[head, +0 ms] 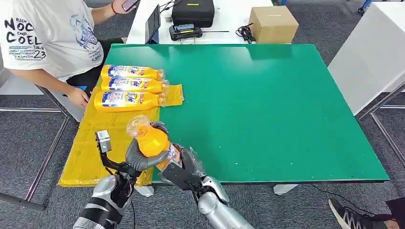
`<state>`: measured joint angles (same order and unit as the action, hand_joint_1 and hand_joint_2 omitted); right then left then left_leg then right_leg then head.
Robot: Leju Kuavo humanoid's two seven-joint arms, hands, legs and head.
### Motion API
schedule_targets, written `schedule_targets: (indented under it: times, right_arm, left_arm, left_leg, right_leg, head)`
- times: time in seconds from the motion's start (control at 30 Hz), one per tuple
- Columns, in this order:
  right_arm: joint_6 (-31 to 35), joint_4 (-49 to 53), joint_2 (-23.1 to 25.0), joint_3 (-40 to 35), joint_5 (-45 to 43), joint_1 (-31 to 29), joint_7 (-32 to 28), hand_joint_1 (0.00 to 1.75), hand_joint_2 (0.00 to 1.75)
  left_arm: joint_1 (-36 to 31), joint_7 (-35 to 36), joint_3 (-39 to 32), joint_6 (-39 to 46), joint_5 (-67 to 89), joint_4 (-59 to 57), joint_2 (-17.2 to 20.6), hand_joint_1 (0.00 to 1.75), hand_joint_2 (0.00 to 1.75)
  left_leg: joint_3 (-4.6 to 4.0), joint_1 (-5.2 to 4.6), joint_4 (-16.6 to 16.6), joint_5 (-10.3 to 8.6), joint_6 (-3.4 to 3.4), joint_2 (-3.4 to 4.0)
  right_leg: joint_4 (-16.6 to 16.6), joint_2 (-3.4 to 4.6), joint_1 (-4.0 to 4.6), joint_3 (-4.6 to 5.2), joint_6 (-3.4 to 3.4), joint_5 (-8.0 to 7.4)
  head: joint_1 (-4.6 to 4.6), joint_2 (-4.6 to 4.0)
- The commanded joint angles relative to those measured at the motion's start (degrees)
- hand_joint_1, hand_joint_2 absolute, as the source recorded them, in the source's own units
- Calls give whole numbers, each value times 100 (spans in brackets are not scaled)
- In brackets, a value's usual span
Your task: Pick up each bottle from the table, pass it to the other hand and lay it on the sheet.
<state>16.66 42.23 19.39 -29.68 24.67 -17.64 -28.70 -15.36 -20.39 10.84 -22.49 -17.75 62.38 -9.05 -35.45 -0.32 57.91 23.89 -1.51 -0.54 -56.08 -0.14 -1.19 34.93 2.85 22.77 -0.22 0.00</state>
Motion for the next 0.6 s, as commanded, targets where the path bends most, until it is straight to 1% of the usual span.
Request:
schedule_targets:
  times: [0.03, 0.1, 0.13, 0.17, 0.23, 0.27, 0.3, 0.33, 0.37, 0.4, 0.43, 0.47, 0.5, 0.53, 0.57, 0.6]
  right_arm:
    - [-54, 1693, -252, 601, -526, 445, -293, 0, 0]
    - [-206, 2352, -350, 550, -672, 640, -346, 0, 0]
    - [-217, 2463, -360, 534, -670, 670, -305, 0, 0]
    - [-307, 2650, -403, 493, -736, 724, -330, 0, 0]
    - [-405, 3076, -476, 404, -821, 853, -413, 0, 0]
    - [-528, 3295, -492, 375, -994, 923, -510, 0, 0]
    - [-530, 3447, -502, 329, -997, 958, -506, 0, 0]
    - [-539, 3528, -520, 313, -1005, 988, -476, 0, 0]
    - [-541, 3660, -562, 239, -1005, 1025, -474, 0, 0]
    - [-550, 3795, -589, 183, -1017, 1069, -504, 0, 0]
    - [-548, 3805, -584, 175, -1013, 1073, -498, 0, 0]
    - [-530, 3996, -613, 128, -1045, 1132, -618, 0, 0]
    - [-519, 4242, -607, 115, -1155, 1216, -739, 0, 0]
    - [-516, 4326, -619, 100, -1169, 1237, -723, 0, 0]
    - [-508, 4479, -578, 144, -1332, 1300, -803, 0, 0]
    - [-488, 4795, -542, 200, -1587, 1387, -995, 0, 0]
  left_arm:
    - [-292, -39, -332, 702, 115, 37, 31, 175, 175]
    - [-403, -130, -524, 985, 156, -56, 30, 175, 175]
    - [-422, -135, -541, 1004, 153, -69, 43, 175, 175]
    - [-454, -215, -657, 1130, 164, -90, 29, 175, 175]
    - [-551, -228, -874, 1279, 82, -203, 48, 175, 175]
    - [-620, -244, -1083, 1531, 31, -296, 20, 175, 175]
    - [-667, -247, -1163, 1577, 18, -357, 80, 175, 175]
    - [-690, -249, -1181, 1589, 14, -408, 90, 175, 175]
    - [-736, -421, -1272, 1843, 178, -465, 95, 175, 175]
    - [-776, -512, -1357, 2019, 296, -510, 110, 175, 175]
    - [-791, -504, -1371, 2010, 287, -508, 129, 175, 175]
    - [-826, -908, -1372, 2567, 840, -491, 172, 175, 175]
    - [-872, -909, -1559, 2650, 854, -451, 159, 175, 175]
    - [-881, -881, -1599, 2649, 868, -435, 163, 175, 175]
    - [-888, -1147, -1509, 3103, 1371, -372, 244, 175, 175]
    - [-920, -1399, -1499, 3845, 2126, -300, 321, 175, 175]
  left_leg:
    - [14, 8, 3, 10, 9, -7]
    - [28, 16, 9, 21, 13, -2]
    - [13, 7, 4, 10, 8, -8]
    - [27, 16, 10, 20, 13, -1]
    - [6, 4, 1, 4, 7, -1]
    - [16, 14, 8, 13, 11, 1]
    - [4, 7, 2, 3, 7, -5]
    - [14, 13, 7, 10, 11, -11]
    - [13, 8, 3, 8, 9, -4]
    - [27, 14, 4, 15, 12, 3]
    - [21, 11, 3, 12, 11, 5]
    - [13, 7, 0, 6, 7, 0]
    - [24, 15, 7, 16, 11, -2]
    - [19, 11, 4, 12, 9, -1]
    - [15, 11, 4, 11, 9, 1]
    - [24, 16, 9, 18, 11, 6]
  right_leg:
    - [0, -9, 9, -19, -11, 11]
    - [0, -6, 17, -37, -18, 18]
    - [0, -10, 8, -20, -12, 11]
    - [-1, -3, 17, -35, -18, 16]
    - [0, -4, 5, -9, -8, 5]
    - [0, -5, 15, -21, -14, 11]
    - [0, -10, 8, -7, -8, 5]
    - [0, -15, 14, -21, -13, 12]
    - [1, -5, 8, -15, -11, 8]
    - [3, 0, 15, -30, -16, 12]
    - [2, 1, 12, -24, -13, 9]
    - [3, -4, 8, -16, -9, 6]
    - [1, -7, 16, -31, -15, 15]
    - [1, -4, 12, -23, -12, 11]
    - [0, -1, 11, -19, -11, 10]
    - [0, 2, 17, -29, -15, 14]
  head:
    - [0, 0]
    - [0, 0]
    - [-2, 0]
    - [0, 0]
    - [-7, 0]
    - [-7, 0]
    - [-2, 0]
    - [-2, 0]
    - [-2, 0]
    - [-4, 0]
    - [-7, 0]
    - [-2, 0]
    - [-2, 0]
    - [-2, 0]
    - [-4, 0]
    - [-2, 0]
